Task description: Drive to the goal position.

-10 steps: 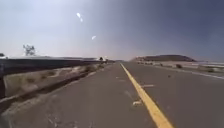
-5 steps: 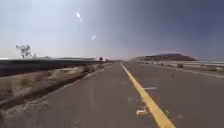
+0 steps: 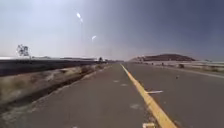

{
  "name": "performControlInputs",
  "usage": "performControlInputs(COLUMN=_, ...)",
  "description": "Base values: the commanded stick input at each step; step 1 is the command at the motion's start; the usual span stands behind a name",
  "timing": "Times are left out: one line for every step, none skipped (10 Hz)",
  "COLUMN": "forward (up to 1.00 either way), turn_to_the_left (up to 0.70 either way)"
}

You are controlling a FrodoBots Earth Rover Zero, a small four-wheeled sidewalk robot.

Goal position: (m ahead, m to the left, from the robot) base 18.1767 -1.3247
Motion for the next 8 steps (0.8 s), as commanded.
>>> performControlInputs(forward=0.50, turn_to_the_left=0.00)
performControlInputs(forward=0.50, turn_to_the_left=0.00)
performControlInputs(forward=0.50, turn_to_the_left=0.00)
performControlInputs(forward=0.50, turn_to_the_left=0.00)
performControlInputs(forward=0.50, turn_to_the_left=0.00)
performControlInputs(forward=0.50, turn_to_the_left=0.00)
performControlInputs(forward=0.50, turn_to_the_left=0.00)
performControlInputs(forward=0.50, turn_to_the_left=0.00)
